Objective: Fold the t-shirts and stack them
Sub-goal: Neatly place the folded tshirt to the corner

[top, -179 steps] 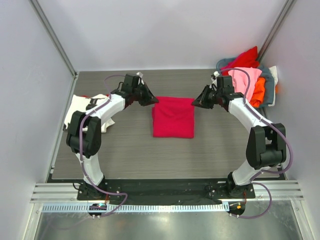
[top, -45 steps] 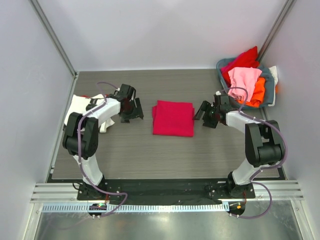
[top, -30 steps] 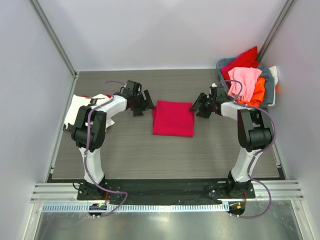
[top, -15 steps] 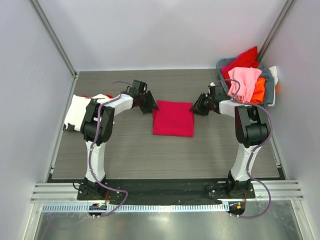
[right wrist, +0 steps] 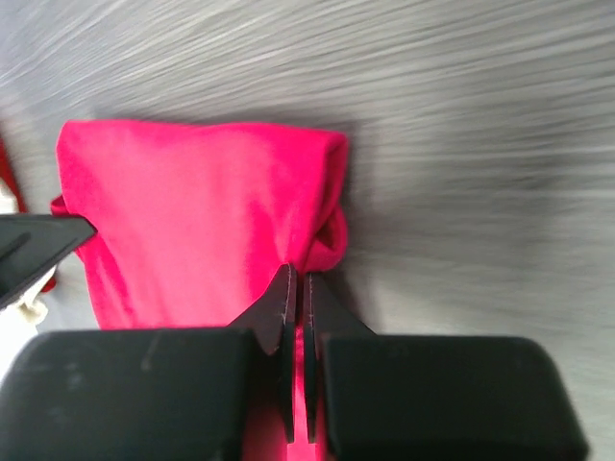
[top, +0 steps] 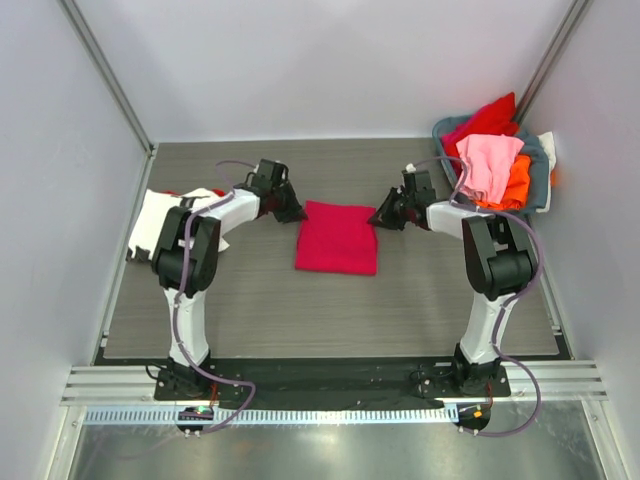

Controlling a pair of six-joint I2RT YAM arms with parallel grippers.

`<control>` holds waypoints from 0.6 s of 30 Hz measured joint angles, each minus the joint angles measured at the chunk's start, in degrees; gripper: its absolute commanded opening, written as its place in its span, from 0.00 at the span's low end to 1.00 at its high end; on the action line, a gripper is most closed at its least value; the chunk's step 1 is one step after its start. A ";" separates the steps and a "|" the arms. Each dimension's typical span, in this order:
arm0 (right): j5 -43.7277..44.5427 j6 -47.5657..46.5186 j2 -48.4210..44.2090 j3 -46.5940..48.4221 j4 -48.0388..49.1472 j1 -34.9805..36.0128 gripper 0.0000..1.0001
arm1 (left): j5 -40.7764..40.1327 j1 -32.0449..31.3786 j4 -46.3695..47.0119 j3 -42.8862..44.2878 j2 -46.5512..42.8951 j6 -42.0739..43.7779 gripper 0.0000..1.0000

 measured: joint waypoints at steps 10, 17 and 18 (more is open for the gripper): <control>3.26 2.32 -12.28 3.50 -0.94 12.17 0.01 | -1.33 9.73 -9.81 -3.43 -19.34 3.65 0.00; 5.49 4.66 -12.57 13.99 -1.53 21.81 0.01 | -2.43 21.55 -22.21 1.27 -28.92 6.58 0.00; 5.77 5.01 -12.17 15.63 -1.60 23.17 0.01 | -2.40 22.95 -24.02 2.43 -29.55 6.82 0.00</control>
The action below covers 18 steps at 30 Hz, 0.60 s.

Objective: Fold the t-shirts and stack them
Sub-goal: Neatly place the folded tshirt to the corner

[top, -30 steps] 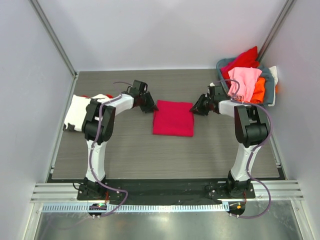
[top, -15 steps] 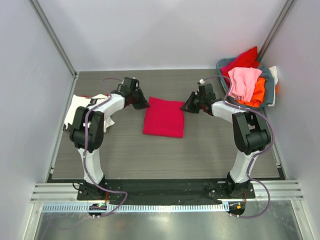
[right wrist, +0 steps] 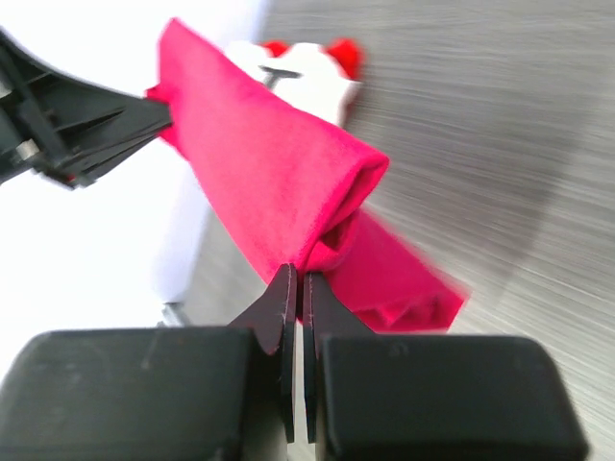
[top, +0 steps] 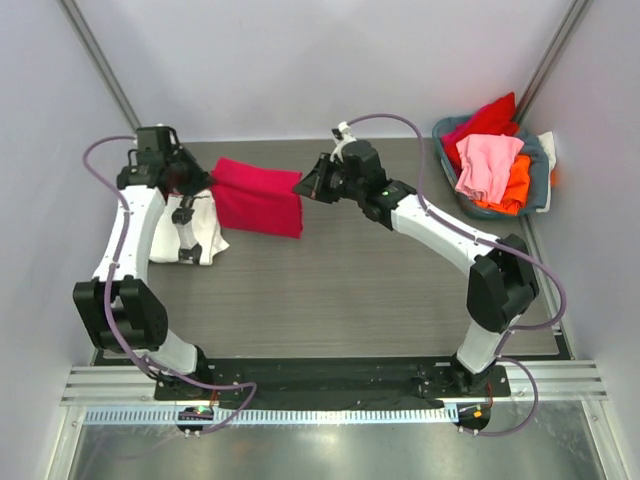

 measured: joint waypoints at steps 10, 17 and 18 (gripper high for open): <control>2.97 2.38 12.02 17.68 -0.07 12.22 0.01 | -0.35 16.31 -12.87 9.64 -3.85 2.25 0.00; 4.11 4.90 23.30 26.93 0.92 17.68 0.01 | -2.78 25.44 -16.15 10.45 -3.69 2.25 0.00; 4.13 5.31 24.70 28.02 1.18 18.10 0.01 | -3.13 26.18 -16.61 10.95 -3.45 2.25 0.00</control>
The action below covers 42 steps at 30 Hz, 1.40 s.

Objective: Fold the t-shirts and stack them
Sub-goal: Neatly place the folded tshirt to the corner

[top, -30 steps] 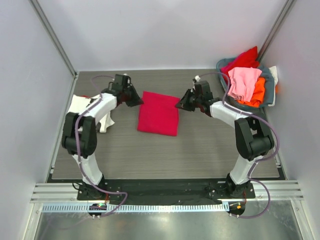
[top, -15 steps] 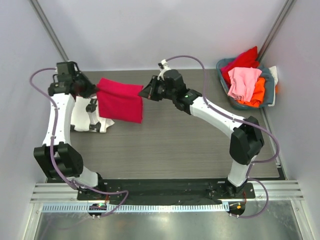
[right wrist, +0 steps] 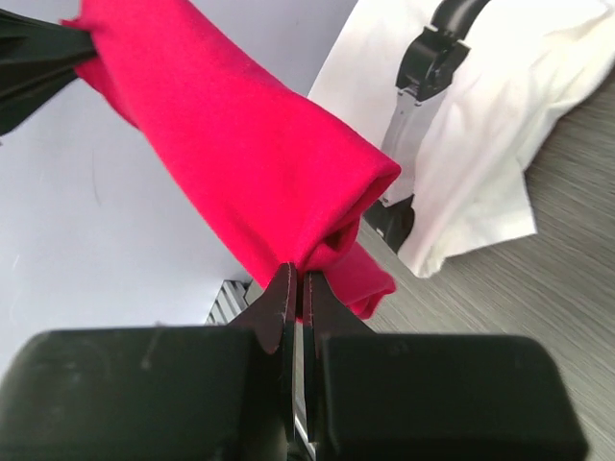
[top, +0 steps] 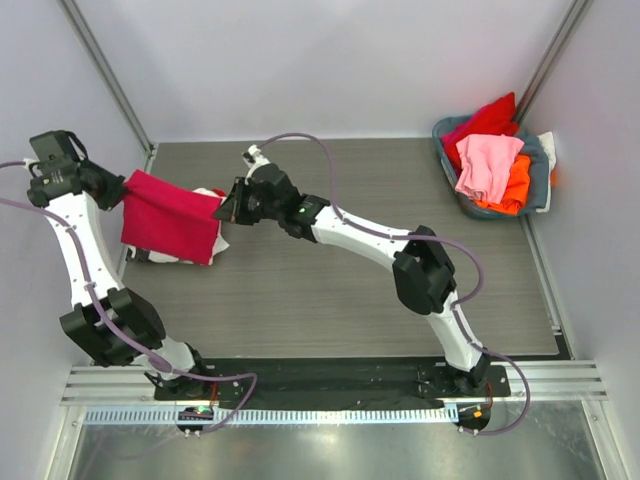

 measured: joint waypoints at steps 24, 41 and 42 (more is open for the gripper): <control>4.04 0.15 12.63 12.20 0.57 2.64 0.01 | -4.48 4.66 4.50 -4.48 7.02 -2.71 0.00; 2.78 -0.59 22.84 23.50 1.09 -1.16 0.01 | -4.15 4.55 10.40 -4.87 12.68 -5.84 0.00; 2.54 -0.52 23.43 23.89 1.25 -1.49 0.01 | -3.93 4.48 10.82 -4.87 13.14 -6.12 0.00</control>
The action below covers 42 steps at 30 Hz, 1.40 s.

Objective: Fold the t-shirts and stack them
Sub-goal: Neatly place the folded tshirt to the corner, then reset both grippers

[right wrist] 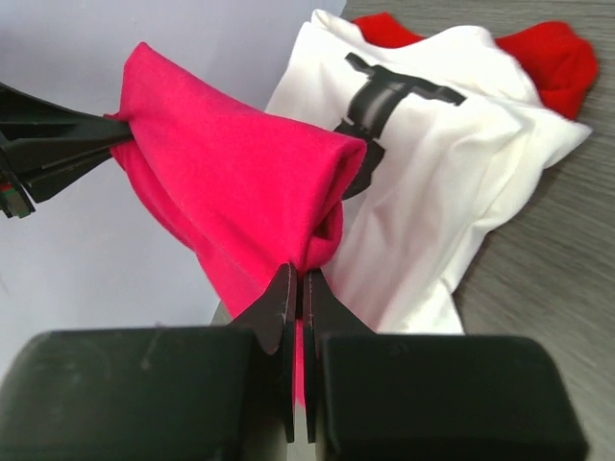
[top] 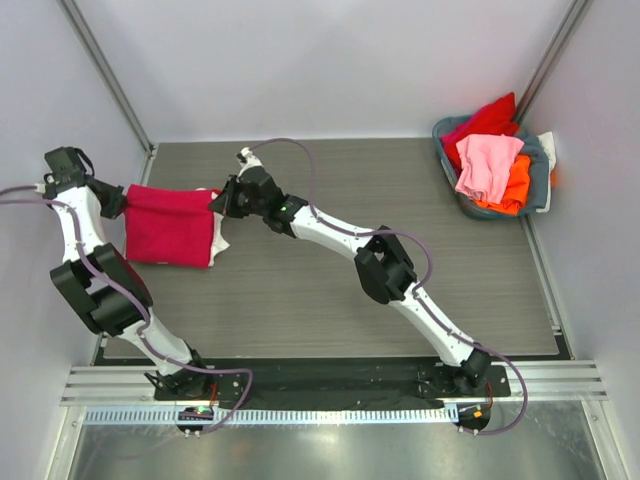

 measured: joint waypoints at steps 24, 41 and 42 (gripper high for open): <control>3.17 0.85 9.86 4.02 10.95 -3.69 0.60 | -0.26 -3.63 9.44 8.24 15.26 -5.64 0.80; 6.82 -7.50 -21.81 -38.14 11.08 -4.35 0.63 | 6.60 -6.67 10.27 -0.96 -1.75 -2.84 0.79; 7.21 -7.85 -25.42 -41.57 11.17 -4.70 0.64 | 7.06 -8.04 10.25 -1.68 -3.15 -2.78 0.79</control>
